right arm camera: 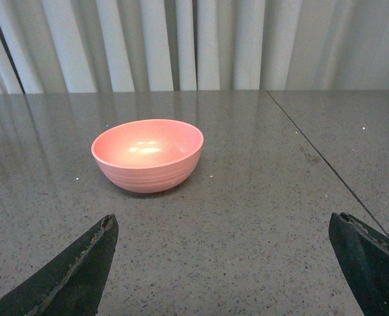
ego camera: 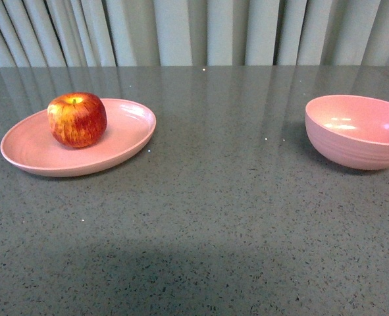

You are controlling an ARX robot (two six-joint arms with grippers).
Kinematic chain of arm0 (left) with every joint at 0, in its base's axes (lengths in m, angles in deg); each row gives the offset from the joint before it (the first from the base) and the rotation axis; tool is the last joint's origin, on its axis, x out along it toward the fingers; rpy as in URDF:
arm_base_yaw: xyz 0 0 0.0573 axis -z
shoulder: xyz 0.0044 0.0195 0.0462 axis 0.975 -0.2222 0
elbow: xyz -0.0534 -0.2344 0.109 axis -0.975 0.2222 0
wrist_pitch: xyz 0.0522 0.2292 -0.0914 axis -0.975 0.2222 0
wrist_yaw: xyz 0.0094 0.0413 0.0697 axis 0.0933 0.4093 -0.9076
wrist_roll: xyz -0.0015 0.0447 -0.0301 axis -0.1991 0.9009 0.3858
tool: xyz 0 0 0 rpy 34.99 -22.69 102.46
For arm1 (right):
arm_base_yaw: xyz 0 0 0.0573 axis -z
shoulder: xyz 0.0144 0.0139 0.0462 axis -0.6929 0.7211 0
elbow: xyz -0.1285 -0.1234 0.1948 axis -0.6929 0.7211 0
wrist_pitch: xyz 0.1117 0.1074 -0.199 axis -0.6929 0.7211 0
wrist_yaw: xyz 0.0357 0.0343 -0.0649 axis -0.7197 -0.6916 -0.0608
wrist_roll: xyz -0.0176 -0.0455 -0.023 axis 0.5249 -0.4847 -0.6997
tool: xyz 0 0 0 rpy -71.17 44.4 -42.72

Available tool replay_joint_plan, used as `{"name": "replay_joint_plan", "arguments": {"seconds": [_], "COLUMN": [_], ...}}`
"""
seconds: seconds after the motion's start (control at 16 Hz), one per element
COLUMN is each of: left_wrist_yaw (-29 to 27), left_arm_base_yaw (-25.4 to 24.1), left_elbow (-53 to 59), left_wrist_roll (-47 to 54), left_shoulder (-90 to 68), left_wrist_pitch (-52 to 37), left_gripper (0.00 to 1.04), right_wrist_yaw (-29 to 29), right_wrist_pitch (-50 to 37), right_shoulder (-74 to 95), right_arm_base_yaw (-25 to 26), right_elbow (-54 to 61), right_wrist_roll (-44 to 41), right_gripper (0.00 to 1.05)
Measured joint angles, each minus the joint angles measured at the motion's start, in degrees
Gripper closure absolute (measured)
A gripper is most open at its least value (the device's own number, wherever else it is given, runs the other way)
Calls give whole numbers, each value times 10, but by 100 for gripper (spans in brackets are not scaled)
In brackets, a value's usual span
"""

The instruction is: Move apple from plate to bowl

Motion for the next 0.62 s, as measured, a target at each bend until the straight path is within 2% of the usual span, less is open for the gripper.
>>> {"name": "replay_joint_plan", "arguments": {"seconds": [0.5, 0.56, 0.62], "left_wrist_yaw": [0, 0, 0], "left_arm_base_yaw": [0, 0, 0], "left_elbow": [0, 0, 0], "left_wrist_roll": [0, 0, 0], "left_shoulder": [0, 0, 0], "left_wrist_pitch": [0, 0, 0], "left_gripper": [7, 7, 7], "right_wrist_yaw": [0, -8, -61], "right_wrist_pitch": [0, 14, 80], "right_shoulder": [0, 2, 37], "right_arm_base_yaw": [0, 2, 21], "right_elbow": [0, -2, -24], "right_wrist_roll": [0, 5, 38], "right_gripper": [7, 7, 7]}}
